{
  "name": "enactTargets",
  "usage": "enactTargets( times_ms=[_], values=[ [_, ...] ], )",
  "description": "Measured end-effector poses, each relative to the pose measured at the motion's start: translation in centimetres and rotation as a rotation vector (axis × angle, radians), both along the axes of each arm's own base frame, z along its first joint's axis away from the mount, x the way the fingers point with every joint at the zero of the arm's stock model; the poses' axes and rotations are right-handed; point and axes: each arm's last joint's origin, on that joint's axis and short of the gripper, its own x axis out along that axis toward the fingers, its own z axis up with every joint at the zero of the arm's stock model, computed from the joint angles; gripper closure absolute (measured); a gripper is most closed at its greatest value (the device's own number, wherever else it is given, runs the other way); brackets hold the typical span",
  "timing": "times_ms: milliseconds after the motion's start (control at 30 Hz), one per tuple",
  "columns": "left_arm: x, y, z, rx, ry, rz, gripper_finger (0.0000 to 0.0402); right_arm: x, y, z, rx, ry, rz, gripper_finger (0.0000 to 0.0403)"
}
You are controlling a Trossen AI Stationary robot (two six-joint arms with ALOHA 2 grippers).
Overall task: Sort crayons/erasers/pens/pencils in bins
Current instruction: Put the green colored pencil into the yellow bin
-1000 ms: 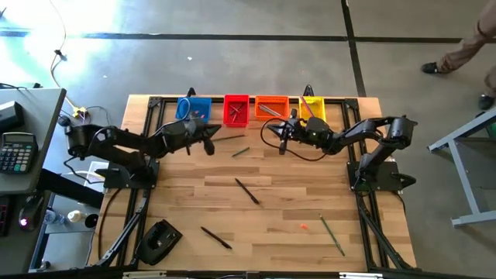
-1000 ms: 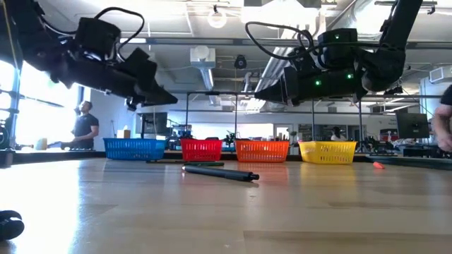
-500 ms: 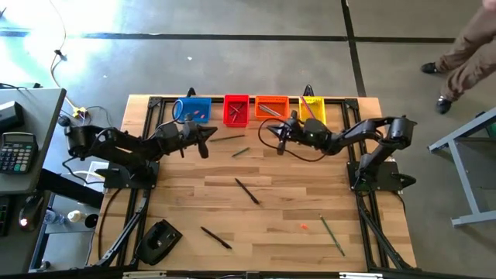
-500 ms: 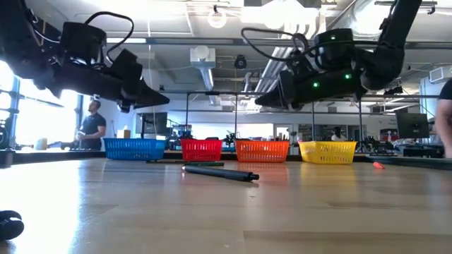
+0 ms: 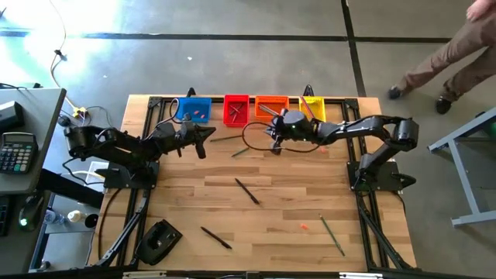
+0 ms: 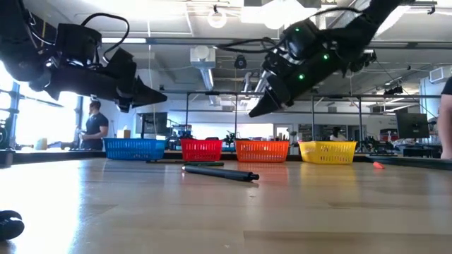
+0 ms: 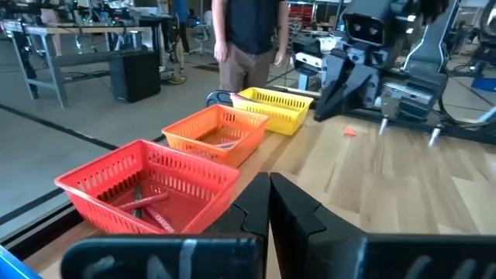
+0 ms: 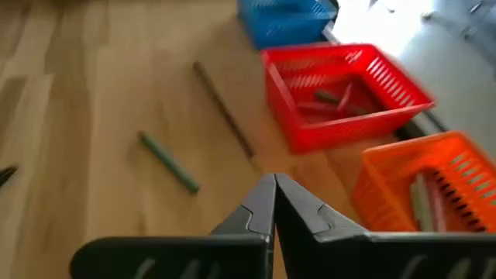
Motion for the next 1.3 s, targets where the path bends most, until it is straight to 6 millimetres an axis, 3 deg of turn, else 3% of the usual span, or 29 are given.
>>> enactTargets(
  times_ms=[400,867,1133,1300],
  values=[
    [0.0,0.0,0.0,0.006,0.006,-0.005,0.0401,1.2,2.2,2.1,0.074,0.279,-0.025,0.0403],
    [0.0,0.0,0.0,0.056,0.037,-0.013,0.0401,-0.3,6.0,1.0,0.266,0.53,-0.131,0.0403],
    [0.1,-0.1,0.0,0.053,0.033,-0.034,0.0401,-3.4,9.4,3.0,0.308,0.526,-0.196,0.0403],
    [0.1,-0.1,0.1,0.055,0.026,-0.038,0.0401,-7.1,11.0,2.1,0.415,0.487,-0.299,0.0403]
  ],
)
